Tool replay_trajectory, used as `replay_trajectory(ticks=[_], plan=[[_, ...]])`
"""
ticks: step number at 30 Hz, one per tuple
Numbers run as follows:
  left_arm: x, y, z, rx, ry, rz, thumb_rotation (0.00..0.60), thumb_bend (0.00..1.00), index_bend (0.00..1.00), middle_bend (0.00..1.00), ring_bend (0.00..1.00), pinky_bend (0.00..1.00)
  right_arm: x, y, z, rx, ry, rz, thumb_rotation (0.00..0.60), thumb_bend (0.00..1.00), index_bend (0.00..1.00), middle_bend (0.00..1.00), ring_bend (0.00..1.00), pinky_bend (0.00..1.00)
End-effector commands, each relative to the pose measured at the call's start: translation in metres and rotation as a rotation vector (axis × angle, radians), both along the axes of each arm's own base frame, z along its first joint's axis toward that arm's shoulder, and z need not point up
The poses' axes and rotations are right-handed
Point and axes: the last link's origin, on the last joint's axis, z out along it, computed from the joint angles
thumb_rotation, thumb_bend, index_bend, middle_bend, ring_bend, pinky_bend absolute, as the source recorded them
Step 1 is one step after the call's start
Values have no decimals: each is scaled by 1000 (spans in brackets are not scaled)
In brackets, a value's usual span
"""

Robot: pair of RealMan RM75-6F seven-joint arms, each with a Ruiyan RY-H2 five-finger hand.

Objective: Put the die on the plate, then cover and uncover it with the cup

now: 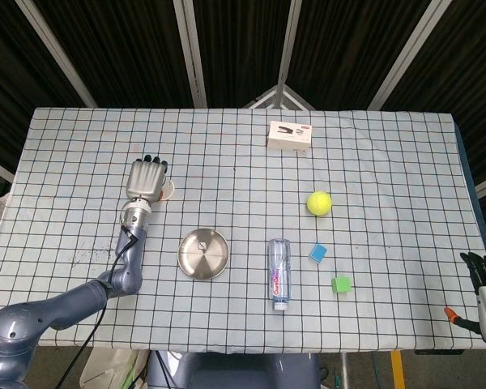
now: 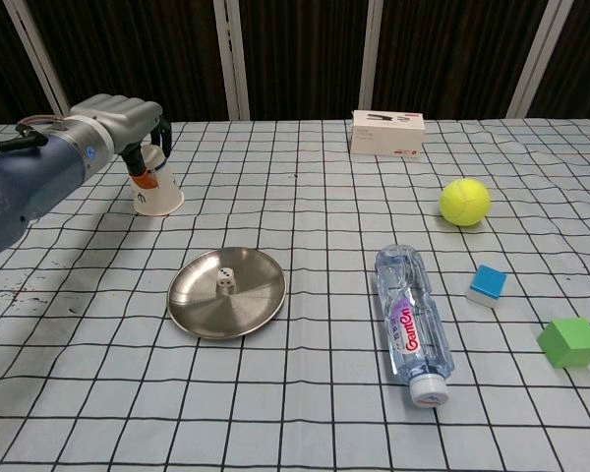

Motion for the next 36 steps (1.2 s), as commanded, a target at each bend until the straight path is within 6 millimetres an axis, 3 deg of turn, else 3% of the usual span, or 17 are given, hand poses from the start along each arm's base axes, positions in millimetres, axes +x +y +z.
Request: replay_trajectory(ticks=[1,13,18,24,28,36], plan=[[-1,-1,-1,-1,5,4,600,359,414,332,251,390,0,0,0,1,0,-2,600,127,130,137,96,20],[1,1,2,34,-7,-17,600,389,543,484,409,493,-1,-1,0,4,-1,-7,600,127,130,137,96,20],[4,1,9,56,-27,-32,600,394,555,492,420,500,-1,-1,-1,6,-6,-5,600,127,130,137,96,20],[23,-7,25,51,-133,-71,600,394,557,473,415,499,1,-2,0,0,-11,3,600,127,129,137,96,20],[45,-29,43,8,-171,-115,600,394,544,458,403,499,2,-1,0,1,-20,8,600,127,130,137,95,20],[79,-88,57,-204,-183,-77,600,392,526,435,393,498,8,0,2,-4,-29,27,600,127,130,137,95,20]])
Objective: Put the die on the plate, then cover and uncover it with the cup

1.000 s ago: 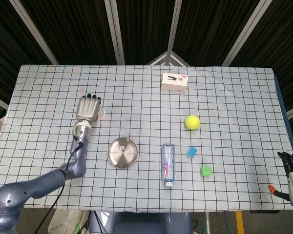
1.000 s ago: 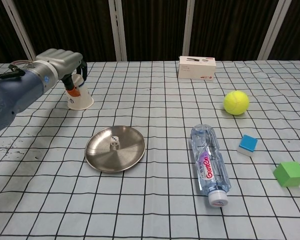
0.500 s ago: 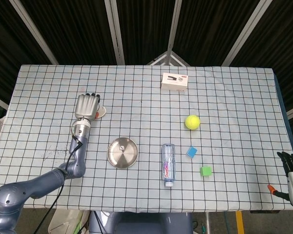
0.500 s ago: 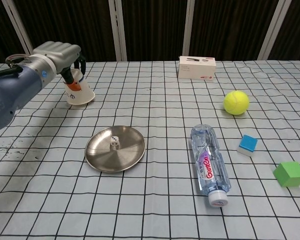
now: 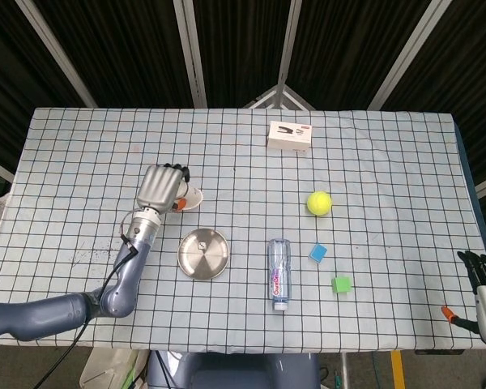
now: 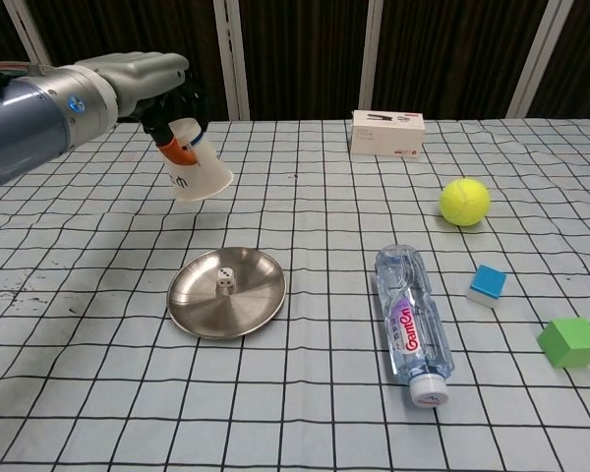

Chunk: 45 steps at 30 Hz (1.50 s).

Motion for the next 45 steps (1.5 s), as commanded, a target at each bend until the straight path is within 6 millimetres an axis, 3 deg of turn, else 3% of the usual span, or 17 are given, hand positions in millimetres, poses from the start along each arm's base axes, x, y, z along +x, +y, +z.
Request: replay_trajectory(ticks=[1,5,13,29,45], plan=[[13,-35,23,-102,41,29,600,391,525,435,393,498,1,0,1,-2,-2,4,600,127,130,137,95,20],[31,-59,16,-184,47,1,600,390,525,434,393,498,2,1,3,-9,-7,8,600,127,130,137,96,20],[38,-80,-3,-248,136,-12,600,390,525,433,393,499,2,2,8,-25,-22,10,600,127,130,137,95,20],[27,-76,-45,-237,139,-93,600,390,525,412,393,498,-1,4,13,-39,-36,9,600,126,129,137,95,20],[15,-80,-61,-240,148,-156,600,391,537,411,391,486,-2,4,13,-40,-43,6,600,127,130,137,95,20]])
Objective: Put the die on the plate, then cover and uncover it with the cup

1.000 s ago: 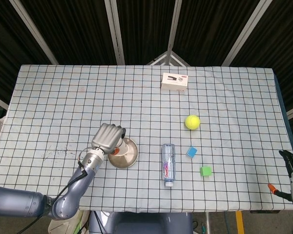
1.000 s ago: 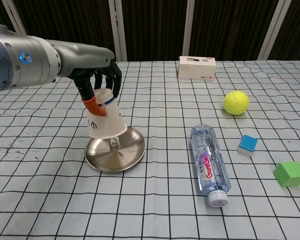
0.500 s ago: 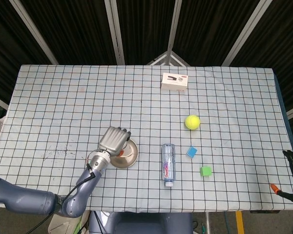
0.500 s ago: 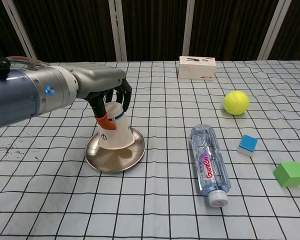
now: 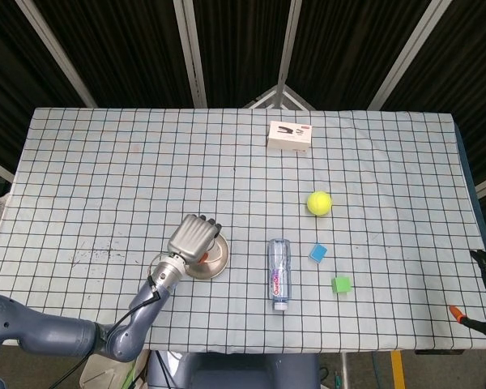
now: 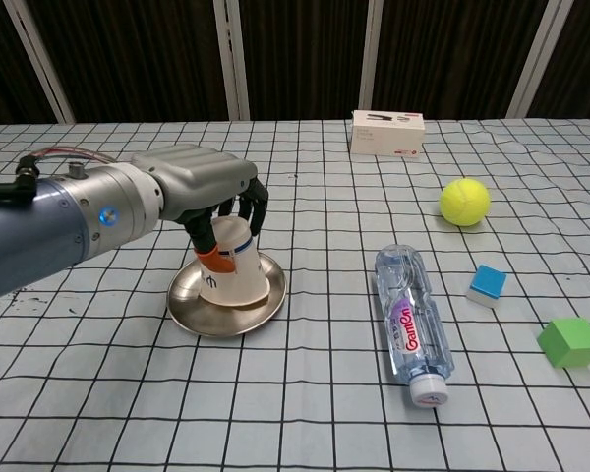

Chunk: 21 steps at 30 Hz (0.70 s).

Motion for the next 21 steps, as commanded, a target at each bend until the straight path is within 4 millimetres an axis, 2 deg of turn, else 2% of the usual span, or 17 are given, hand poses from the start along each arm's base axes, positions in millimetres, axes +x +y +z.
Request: replay_trajectory(ticks=[1,7,11,21], plan=[[-1,-3,-2,-14,-25,-11,600,390,537,412,391,486,0,0,0,0,0,-1,600,127,130,137,95,20],[-4,-6,-5,-112,-123,105,600,391,538,413,391,486,0,0,1,2,-7,-3,600,126,130,137,95,20],[-5,-4,-5,-141,-103,118,600,391,538,414,391,486,-1,1,3,-3,-8,-3,600,126,130,137,95,20],[-2,-8,0,-233,-208,162,600,402,559,428,396,489,1,1,0,5,-8,4,600,127,130,137,96,20]])
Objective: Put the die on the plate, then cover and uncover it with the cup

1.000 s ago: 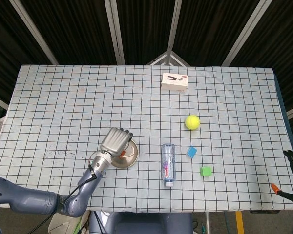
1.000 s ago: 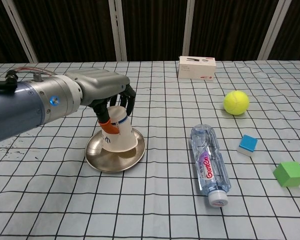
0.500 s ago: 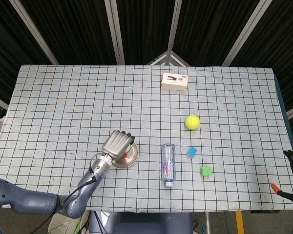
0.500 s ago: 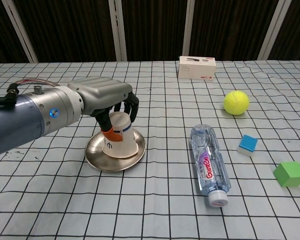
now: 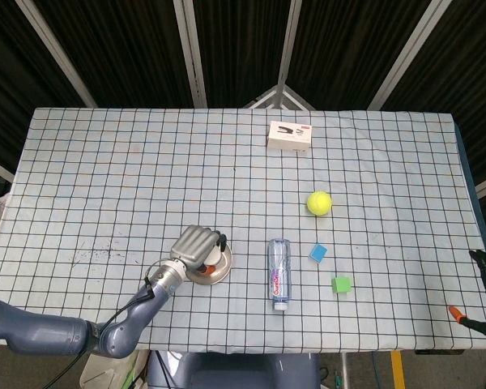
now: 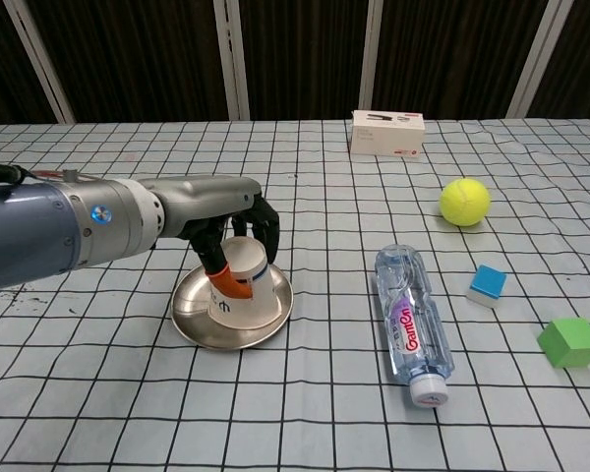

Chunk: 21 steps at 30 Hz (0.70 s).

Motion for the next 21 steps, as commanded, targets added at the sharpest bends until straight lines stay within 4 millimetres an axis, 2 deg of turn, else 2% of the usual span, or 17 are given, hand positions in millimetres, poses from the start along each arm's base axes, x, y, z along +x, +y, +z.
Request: replay_trajectory(ticks=[1,21], plan=[[0,0,3,-9,-24,0,600,405,563,433,398,491,0,0,1,-3,-1,0,600,127,130,137,96,20],[-4,-4,4,-62,-21,15,600,425,590,470,431,504,0,0,1,-6,-5,-2,600,127,130,137,95,20]])
